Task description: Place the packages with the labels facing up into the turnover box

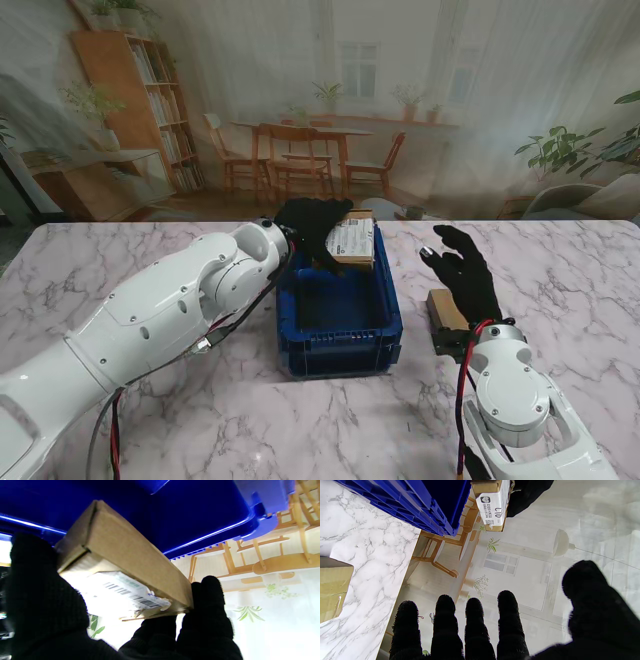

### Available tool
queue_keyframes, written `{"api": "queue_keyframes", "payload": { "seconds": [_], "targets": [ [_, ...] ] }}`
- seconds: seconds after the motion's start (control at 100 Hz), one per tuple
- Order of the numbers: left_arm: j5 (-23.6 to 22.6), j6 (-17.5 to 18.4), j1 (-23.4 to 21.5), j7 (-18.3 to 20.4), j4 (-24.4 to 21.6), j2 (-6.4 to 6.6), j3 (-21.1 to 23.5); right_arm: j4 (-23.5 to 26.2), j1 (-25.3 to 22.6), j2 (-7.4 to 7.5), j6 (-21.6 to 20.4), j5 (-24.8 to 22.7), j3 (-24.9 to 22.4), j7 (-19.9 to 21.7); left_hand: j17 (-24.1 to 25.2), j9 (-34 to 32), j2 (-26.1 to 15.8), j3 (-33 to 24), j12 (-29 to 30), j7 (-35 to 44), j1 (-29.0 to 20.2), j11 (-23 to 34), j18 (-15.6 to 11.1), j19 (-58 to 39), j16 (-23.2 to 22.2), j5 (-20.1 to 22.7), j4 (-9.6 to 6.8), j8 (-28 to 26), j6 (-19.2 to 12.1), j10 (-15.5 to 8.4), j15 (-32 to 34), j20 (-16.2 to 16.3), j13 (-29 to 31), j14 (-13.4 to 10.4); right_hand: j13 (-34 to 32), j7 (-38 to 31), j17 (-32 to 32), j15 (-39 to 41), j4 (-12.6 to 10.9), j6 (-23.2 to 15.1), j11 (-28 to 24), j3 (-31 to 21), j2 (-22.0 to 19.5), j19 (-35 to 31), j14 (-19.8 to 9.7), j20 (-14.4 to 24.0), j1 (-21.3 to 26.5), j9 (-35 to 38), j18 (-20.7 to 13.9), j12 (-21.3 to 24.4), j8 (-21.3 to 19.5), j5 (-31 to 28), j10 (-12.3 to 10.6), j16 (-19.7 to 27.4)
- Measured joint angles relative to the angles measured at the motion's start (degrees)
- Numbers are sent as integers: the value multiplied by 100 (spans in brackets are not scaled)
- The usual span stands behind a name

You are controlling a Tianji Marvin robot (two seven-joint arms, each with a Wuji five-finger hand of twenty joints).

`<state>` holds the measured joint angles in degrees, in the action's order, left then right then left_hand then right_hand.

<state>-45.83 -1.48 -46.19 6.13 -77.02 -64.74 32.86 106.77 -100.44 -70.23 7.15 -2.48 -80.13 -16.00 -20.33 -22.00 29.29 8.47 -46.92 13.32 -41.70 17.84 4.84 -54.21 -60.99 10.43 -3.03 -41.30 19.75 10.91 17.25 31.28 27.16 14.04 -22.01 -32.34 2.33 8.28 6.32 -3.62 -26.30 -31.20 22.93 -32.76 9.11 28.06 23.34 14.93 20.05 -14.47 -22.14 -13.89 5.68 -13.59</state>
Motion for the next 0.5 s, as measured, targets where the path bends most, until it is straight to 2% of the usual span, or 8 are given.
{"api": "queue_keyframes", "payload": {
  "seconds": [0.21, 0.3, 0.48, 0.5],
  "targets": [
    [57, -51, 267, -91, 397, -111, -351, -86, -71, -6, -193, 100, -33, -72, -30, -74, 0, 0, 0, 0, 0, -85, 0, -1, 712, 49, 58, 64, 0, 2, 42, 7, 74, -17, -1, 37, 10, 0, 0, -12, 42, -49, 0, 113, 0, 70, 1, 0, 5, 0, 0, -1, 0, 0],
    [200, -88, 336, -126, 551, -169, -446, -133, -87, -7, -254, 79, -39, -80, -35, -85, 0, 0, 0, 0, 0, -91, 0, -1, 822, 57, 129, 93, 1, 9, 71, 7, 79, -18, -1, 42, 10, -5, 0, -58, 61, -51, 0, 143, 0, 104, 1, 0, 5, 1, 1, -1, 0, 0],
    [415, -202, 456, -233, 856, -307, -684, -208, -118, -7, -325, 72, -17, -118, -86, -149, 0, 0, 0, 0, 0, -151, 4, -4, 943, 91, 134, 119, 4, 12, 75, 7, 133, -20, -1, 44, 10, -137, 0, -60, 65, -52, 0, 209, 0, 139, 1, 0, 6, 2, 2, -1, 3, 0],
    [430, -210, 464, -240, 882, -321, -704, -215, -120, -7, -325, 72, -14, -130, -89, -153, 0, 0, 0, 0, 0, -151, 4, -5, 944, 93, 178, 119, 4, 12, 75, 7, 135, -20, -1, 44, 10, -136, 0, -60, 65, -53, 0, 236, 0, 143, 1, 0, 6, 2, 2, -1, 4, 0]
  ]
}}
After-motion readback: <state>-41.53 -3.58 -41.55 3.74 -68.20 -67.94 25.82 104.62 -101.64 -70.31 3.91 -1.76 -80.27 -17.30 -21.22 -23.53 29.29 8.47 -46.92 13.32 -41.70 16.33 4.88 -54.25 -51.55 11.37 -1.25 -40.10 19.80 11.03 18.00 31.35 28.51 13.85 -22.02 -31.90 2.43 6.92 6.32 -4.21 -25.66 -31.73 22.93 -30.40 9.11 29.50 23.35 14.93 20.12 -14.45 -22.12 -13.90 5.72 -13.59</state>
